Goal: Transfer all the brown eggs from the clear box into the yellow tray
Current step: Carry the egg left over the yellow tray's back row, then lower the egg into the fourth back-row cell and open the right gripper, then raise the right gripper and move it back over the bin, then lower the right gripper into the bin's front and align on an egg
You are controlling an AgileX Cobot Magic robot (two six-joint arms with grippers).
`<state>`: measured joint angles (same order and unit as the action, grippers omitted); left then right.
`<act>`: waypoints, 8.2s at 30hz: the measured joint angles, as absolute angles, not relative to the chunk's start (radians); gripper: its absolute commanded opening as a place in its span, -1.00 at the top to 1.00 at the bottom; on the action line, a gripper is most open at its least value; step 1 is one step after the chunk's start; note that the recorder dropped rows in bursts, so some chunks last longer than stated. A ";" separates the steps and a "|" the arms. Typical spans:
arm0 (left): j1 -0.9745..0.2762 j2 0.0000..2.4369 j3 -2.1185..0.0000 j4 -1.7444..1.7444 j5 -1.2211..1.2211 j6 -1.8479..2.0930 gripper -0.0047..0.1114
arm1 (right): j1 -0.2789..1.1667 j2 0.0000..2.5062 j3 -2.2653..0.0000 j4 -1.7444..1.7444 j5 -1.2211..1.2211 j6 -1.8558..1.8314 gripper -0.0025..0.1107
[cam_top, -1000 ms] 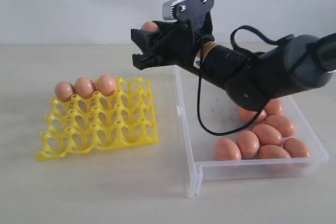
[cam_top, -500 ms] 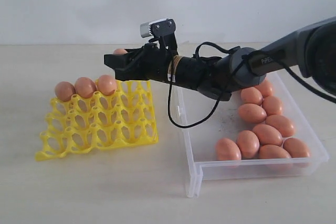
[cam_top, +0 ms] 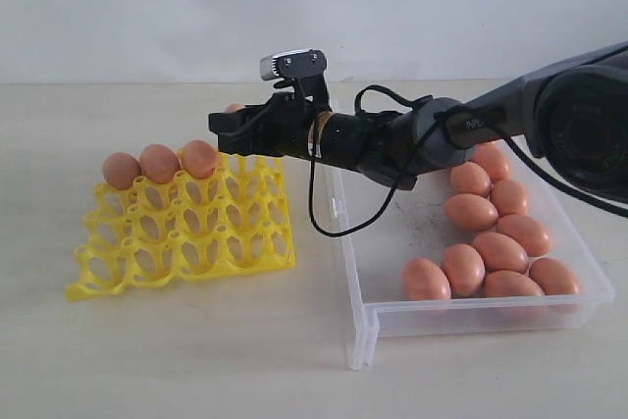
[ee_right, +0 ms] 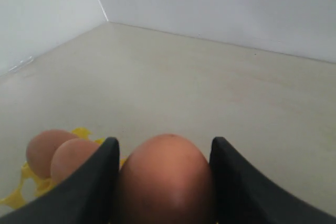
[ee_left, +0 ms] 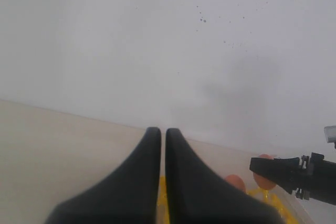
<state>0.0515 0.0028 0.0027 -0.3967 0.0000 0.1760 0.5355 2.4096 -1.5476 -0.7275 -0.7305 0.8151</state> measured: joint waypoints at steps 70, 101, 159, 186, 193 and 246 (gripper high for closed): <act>0.051 0.003 0.003 -0.397 0.000 0.176 0.85 | 0.548 2.066 -1.539 -1.698 -0.448 1.649 0.96; 0.051 0.003 0.003 -0.397 0.000 0.176 0.85 | 0.429 1.709 -1.114 0.214 0.885 -0.367 -0.18; 0.051 0.003 0.003 -0.397 0.000 0.176 0.85 | 0.509 1.894 -1.116 0.119 0.834 -0.556 -0.19; 0.051 0.003 0.003 -0.397 0.000 0.176 0.85 | 0.509 1.895 -1.116 0.093 0.715 -0.924 -0.19; 0.051 0.003 0.003 -0.397 0.000 0.176 0.85 | 0.509 1.895 -1.116 0.093 0.704 -0.938 -0.19; 0.051 0.003 0.003 -0.397 0.000 0.176 0.85 | 0.509 1.895 -1.116 0.036 0.859 -0.406 -0.23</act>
<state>0.0515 0.0028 0.0027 -0.3967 0.0000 0.1760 0.5086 1.8950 -1.1159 0.0358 0.8588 -0.4058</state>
